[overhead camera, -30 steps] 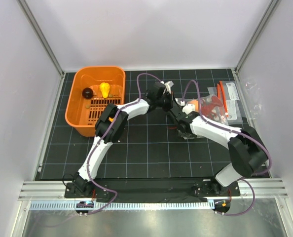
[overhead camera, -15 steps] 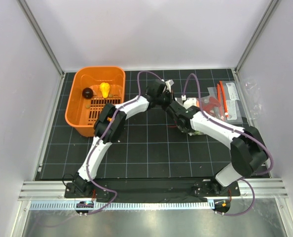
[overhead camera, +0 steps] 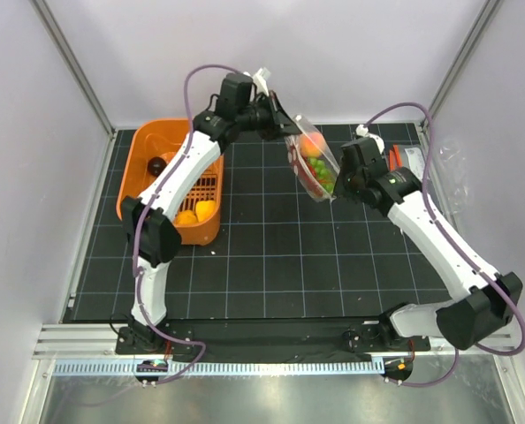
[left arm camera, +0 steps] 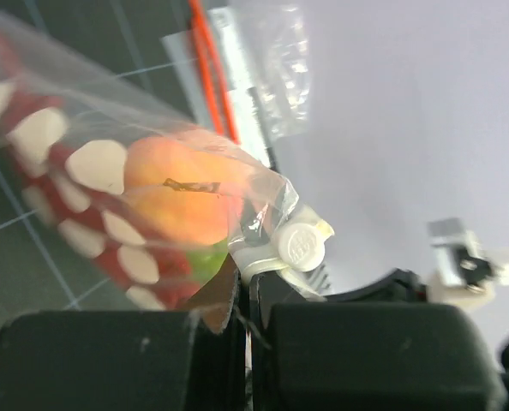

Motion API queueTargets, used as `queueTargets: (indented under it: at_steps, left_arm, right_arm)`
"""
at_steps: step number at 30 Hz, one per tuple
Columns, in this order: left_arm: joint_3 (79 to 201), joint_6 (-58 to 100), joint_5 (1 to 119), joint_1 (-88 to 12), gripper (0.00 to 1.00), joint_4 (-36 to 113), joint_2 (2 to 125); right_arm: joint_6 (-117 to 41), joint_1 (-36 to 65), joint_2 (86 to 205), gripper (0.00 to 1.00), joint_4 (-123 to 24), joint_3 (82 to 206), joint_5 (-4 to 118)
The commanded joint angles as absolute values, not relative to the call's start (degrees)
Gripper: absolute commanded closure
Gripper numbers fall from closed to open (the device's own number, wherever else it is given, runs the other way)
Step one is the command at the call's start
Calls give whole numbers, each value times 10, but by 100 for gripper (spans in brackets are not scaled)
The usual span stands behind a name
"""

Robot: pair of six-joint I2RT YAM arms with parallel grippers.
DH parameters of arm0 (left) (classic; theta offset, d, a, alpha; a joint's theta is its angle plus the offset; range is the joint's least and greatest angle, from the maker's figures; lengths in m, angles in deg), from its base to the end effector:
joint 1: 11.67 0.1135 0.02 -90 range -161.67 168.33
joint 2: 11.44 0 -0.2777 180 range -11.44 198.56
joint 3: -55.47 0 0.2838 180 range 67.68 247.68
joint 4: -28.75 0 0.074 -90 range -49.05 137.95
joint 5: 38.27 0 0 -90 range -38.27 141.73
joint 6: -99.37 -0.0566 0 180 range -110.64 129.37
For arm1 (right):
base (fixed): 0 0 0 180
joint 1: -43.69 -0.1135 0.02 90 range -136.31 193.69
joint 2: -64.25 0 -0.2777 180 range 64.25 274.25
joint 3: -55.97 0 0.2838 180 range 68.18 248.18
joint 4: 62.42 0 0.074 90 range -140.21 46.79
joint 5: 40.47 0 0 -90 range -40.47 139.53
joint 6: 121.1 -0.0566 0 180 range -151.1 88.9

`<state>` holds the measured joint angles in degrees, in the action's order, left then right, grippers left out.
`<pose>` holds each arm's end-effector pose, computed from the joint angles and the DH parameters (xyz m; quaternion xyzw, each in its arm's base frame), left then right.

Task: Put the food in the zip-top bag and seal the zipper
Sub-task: Adjust the zipper food storage bag at the center of the board.

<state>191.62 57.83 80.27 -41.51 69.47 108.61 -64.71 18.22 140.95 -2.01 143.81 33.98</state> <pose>0.4586 -0.2942 0.3810 -0.0006 0.8264 -0.4913 0.2749 0.2940 0.1232 0.3412 0.1129 0.9232 0.0597 0.3625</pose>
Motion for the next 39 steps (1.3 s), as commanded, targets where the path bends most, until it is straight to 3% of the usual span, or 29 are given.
queueTargets:
  at_steps: [1, 14, 19, 22, 24, 28, 33, 36, 39]
  left_arm:
    - [1960, 608, 788, -418, 100, 704, 1034]
    - [1979, 670, 804, -415, 100, 657, 1076]
    - [1940, 736, 842, -419, 100, 555, 1097]
    - [1951, 743, 857, -430, 100, 542, 1131]
    - [1971, 723, 837, -437, 100, 579, 1142]
    - [1975, 633, 753, -422, 100, 698, 1114]
    - [2010, 580, 762, -427, 100, 756, 1134]
    - [2115, 537, 754, -500, 100, 826, 1179]
    - [2116, 532, 762, -516, 100, 831, 1183]
  right_arm:
    - [-613, 202, 1367, 99, -11, 1472, 404]
    - [-559, 237, 1411, 99, 25, 1591, 328]
    - [-521, 231, 1297, 99, -83, 1493, 308]
    - [-517, 231, 1356, 99, -16, 1477, 329]
    - [-523, 223, 1378, 99, 10, 1460, 388]
    - [-518, 197, 1336, 99, -70, 1415, 394]
    - [-503, 205, 1393, 99, -43, 1513, 316]
    - [-496, 209, 1441, 99, -36, 1572, 346]
    - [-477, 163, 1462, 99, -56, 1592, 340]
